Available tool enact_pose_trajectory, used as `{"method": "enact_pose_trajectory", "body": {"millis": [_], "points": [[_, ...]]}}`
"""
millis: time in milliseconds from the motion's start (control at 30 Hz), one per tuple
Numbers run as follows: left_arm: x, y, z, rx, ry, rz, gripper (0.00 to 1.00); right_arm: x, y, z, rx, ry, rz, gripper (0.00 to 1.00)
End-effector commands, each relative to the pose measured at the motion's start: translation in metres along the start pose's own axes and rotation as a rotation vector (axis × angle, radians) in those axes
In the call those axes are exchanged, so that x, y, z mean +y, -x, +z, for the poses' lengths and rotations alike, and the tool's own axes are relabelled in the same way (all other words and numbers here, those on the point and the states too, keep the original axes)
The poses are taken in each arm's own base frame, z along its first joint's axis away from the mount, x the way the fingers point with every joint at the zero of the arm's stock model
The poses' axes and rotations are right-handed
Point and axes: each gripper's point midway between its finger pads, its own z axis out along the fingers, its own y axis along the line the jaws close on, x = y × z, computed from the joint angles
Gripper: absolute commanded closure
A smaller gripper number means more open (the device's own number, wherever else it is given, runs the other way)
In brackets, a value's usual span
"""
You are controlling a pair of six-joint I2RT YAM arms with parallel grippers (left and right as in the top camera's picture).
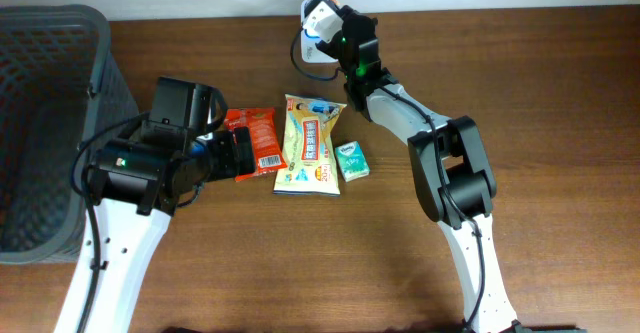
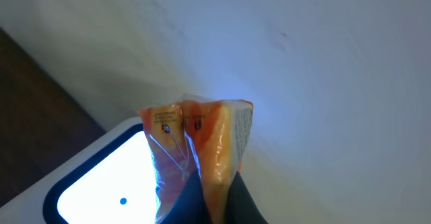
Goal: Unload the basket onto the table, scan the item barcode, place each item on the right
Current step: 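Lift the orange tissue pack to the white scanner with the right gripper, then carry the orange tissue pack away to the right off the table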
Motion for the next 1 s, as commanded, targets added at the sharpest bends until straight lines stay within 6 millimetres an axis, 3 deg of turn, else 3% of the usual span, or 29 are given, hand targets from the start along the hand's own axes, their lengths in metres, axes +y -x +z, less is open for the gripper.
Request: {"method": "enact_pose_trajectory", "body": {"millis": [0,100,200,267,300,367,467,500,600,667,767,833,867,900,967], "points": [[0.001,0.004,-0.005,-0.018,0.001,0.005,0.01,-0.048,0.0,-0.003,0.038,-0.166,0.314,0.96],[0.001,0.004,-0.005,-0.018,0.001,0.005,0.01,-0.119,-0.004,-0.022,0.074,-0.237,0.626,0.96],[0.001,0.004,-0.005,-0.018,0.001,0.005,0.01,-0.192,-0.047,-0.058,0.226,-0.328,0.803,0.96],[0.001,0.004,-0.005,-0.018,0.001,0.005,0.01,-0.244,-0.105,-0.1,0.388,-0.437,0.945,0.96],[0.001,0.004,-0.005,-0.018,0.001,0.005,0.01,-0.262,-0.133,-0.12,0.46,-0.488,0.996,0.96],[0.001,0.004,-0.005,-0.018,0.001,0.005,0.01,-0.293,-0.21,-0.177,0.663,-0.611,1.093,0.96],[0.001,0.004,-0.005,-0.018,0.001,0.005,0.01,-0.316,-0.289,-0.248,0.876,-0.73,1.162,0.96],[0.001,0.004,-0.005,-0.018,0.002,0.005,0.01,-0.326,-0.323,-0.283,0.953,-0.788,1.193,0.96],[0.001,0.004,-0.005,-0.018,0.001,0.005,0.01,-0.342,-0.384,-0.358,1.06,-0.922,1.26,0.96],[0.001,0.004,-0.005,-0.018,0.001,0.005,0.01,-0.344,-0.414,-0.397,1.105,-0.99,1.296,0.96],[0.001,0.004,-0.005,-0.018,0.001,0.005,0.01,-0.345,-0.447,-0.438,1.107,-1.057,1.357,0.93],[0.001,0.004,-0.005,-0.018,0.001,0.005,0.01,-0.344,-0.458,-0.451,1.099,-1.077,1.377,0.74],[0.001,0.004,-0.005,-0.018,0.001,0.005,0.01,-0.343,-0.464,-0.457,1.095,-1.09,1.375,0.54],[0.001,0.004,-0.005,-0.018,0.001,0.005,0.01,-0.342,-0.469,-0.461,1.091,-1.099,1.378,0.4],[0.001,0.004,-0.005,-0.018,0.001,0.005,0.01,-0.34,-0.469,-0.463,1.1,-1.091,1.382,0.2]]}}
